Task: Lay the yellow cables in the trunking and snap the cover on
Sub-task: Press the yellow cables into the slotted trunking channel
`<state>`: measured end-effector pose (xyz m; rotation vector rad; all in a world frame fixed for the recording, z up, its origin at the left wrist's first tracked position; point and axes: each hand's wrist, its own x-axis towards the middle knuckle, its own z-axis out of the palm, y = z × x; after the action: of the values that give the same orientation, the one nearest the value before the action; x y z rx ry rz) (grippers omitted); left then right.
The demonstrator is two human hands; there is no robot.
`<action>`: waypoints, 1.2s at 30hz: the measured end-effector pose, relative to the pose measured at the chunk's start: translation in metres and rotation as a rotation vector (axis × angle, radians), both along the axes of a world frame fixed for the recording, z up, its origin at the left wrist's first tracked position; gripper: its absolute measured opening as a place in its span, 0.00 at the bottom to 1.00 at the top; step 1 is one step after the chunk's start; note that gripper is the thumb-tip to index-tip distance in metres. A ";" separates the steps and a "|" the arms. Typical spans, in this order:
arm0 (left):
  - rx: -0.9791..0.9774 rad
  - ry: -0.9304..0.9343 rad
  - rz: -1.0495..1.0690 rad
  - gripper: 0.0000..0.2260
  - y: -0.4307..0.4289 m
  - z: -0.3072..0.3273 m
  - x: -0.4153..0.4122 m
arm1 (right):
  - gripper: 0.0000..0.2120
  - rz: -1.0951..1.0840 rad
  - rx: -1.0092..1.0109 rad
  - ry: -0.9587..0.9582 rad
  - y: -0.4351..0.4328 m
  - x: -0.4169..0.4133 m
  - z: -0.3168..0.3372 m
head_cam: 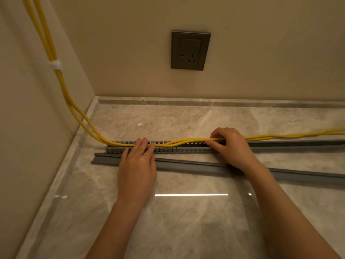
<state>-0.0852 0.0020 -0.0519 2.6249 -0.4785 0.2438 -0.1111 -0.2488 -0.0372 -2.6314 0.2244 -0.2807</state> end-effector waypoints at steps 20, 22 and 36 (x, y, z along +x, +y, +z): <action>-0.024 0.009 -0.011 0.17 0.002 0.000 -0.002 | 0.04 -0.060 0.087 -0.256 0.014 -0.015 -0.004; -0.001 0.021 -0.023 0.18 0.003 0.000 -0.002 | 0.03 -0.064 0.063 -0.302 0.017 -0.018 -0.005; 0.044 0.002 -0.193 0.21 -0.037 0.014 -0.024 | 0.24 0.127 -0.173 -0.001 0.056 -0.036 -0.011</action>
<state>-0.1091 -0.0352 -0.0383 2.5980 -0.7385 0.1701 -0.1471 -0.1925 -0.0479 -2.8017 0.0329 -0.2689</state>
